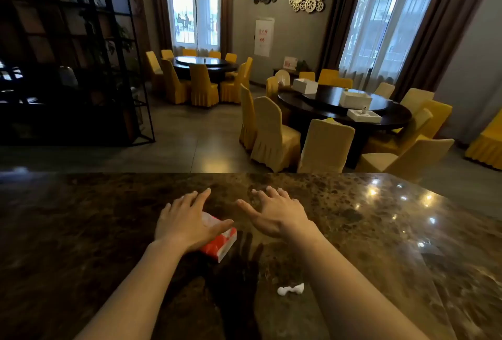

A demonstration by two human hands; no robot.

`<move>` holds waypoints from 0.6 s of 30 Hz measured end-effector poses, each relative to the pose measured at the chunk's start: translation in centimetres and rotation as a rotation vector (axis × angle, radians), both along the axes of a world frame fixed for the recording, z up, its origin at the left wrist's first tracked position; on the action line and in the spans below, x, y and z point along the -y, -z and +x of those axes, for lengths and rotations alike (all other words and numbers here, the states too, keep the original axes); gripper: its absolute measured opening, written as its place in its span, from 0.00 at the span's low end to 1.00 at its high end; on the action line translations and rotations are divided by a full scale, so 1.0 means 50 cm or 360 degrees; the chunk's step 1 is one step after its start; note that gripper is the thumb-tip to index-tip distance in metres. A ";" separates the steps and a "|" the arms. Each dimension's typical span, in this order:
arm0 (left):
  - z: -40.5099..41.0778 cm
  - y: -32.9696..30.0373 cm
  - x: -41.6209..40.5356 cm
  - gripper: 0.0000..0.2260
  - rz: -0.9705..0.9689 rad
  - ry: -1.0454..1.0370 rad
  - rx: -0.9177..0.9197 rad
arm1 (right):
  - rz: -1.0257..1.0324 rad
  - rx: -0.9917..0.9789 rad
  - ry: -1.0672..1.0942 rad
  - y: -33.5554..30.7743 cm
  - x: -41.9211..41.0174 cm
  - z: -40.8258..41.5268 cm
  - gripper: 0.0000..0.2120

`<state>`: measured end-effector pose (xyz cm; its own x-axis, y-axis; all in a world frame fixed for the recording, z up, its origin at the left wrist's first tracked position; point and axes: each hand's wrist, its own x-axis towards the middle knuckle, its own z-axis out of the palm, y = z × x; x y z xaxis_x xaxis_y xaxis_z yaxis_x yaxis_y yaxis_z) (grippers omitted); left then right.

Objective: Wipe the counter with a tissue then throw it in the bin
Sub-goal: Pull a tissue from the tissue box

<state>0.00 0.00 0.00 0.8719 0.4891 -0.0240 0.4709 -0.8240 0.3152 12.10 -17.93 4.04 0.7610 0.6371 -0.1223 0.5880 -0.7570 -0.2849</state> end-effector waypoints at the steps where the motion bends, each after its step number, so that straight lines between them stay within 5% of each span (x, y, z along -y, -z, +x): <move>1: -0.005 0.009 0.000 0.53 -0.0030 0.0008 -0.0041 | -0.0023 -0.0020 -0.0011 0.008 0.000 -0.003 0.42; 18: -0.035 0.245 0.029 0.50 0.0072 -0.0039 -0.0091 | -0.0202 -0.0178 -0.0011 0.189 -0.045 -0.011 0.46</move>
